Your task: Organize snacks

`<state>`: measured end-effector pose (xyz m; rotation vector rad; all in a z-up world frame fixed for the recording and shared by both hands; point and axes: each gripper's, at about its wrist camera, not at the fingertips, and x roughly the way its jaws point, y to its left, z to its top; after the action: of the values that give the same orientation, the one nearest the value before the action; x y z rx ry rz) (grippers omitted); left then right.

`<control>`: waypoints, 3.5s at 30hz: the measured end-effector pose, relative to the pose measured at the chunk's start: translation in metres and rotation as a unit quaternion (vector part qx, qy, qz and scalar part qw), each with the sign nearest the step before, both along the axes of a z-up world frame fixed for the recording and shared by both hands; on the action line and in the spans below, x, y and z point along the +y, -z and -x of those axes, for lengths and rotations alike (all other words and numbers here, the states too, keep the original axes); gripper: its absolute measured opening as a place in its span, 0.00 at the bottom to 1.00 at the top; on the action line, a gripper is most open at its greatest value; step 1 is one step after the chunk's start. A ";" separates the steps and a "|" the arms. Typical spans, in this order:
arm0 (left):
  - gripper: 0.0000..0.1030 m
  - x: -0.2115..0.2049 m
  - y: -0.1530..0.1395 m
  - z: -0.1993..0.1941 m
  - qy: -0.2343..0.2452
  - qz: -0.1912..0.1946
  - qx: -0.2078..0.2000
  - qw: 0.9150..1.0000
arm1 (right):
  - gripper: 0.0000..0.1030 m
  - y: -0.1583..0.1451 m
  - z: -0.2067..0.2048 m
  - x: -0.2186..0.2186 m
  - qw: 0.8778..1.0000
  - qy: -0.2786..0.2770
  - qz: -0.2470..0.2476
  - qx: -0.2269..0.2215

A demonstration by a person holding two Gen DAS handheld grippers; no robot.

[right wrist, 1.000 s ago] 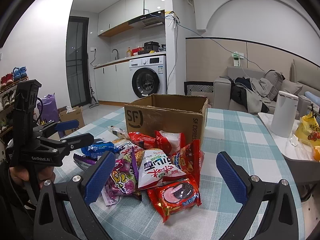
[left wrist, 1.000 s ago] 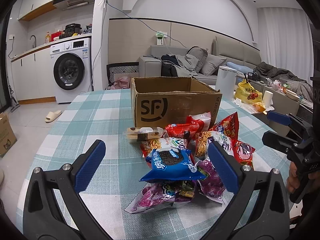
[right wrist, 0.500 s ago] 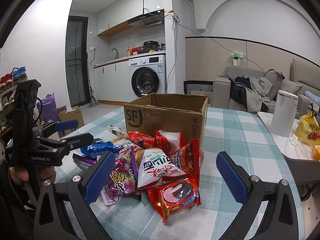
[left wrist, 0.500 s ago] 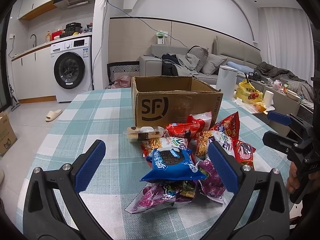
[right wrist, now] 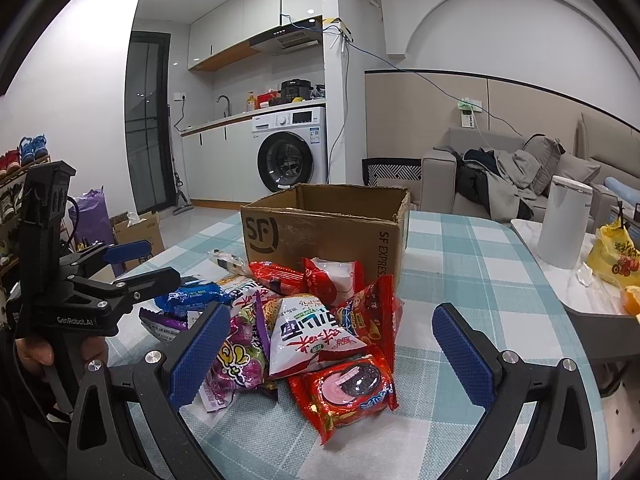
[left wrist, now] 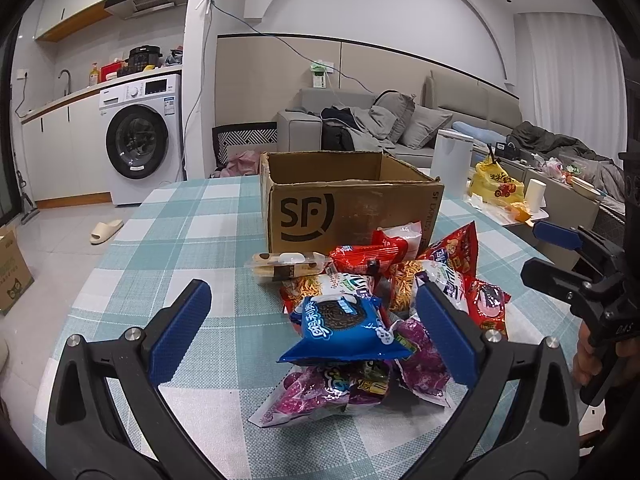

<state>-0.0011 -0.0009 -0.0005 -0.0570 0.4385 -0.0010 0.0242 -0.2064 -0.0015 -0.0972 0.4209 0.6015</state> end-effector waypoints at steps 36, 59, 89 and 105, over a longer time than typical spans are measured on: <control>0.99 0.000 0.002 -0.005 -0.004 0.002 0.011 1.000 | 1.00 0.001 -0.014 0.000 1.000 0.011 0.004 0.018; 0.99 0.009 0.014 -0.031 0.003 0.032 0.097 0.995 | 1.00 0.020 -0.043 0.003 0.990 0.028 0.066 0.125; 0.62 0.004 0.028 -0.048 0.064 0.065 0.135 0.987 | 0.61 0.062 -0.069 0.018 0.967 -0.009 0.134 0.217; 0.45 0.003 0.020 -0.033 0.080 0.059 0.108 0.989 | 0.49 0.049 -0.051 -0.006 0.976 0.005 0.107 0.191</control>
<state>0.0315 0.0024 -0.0205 -0.1395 0.6592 -0.1809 0.0750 -0.2129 -0.0506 -0.1857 0.8590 0.5629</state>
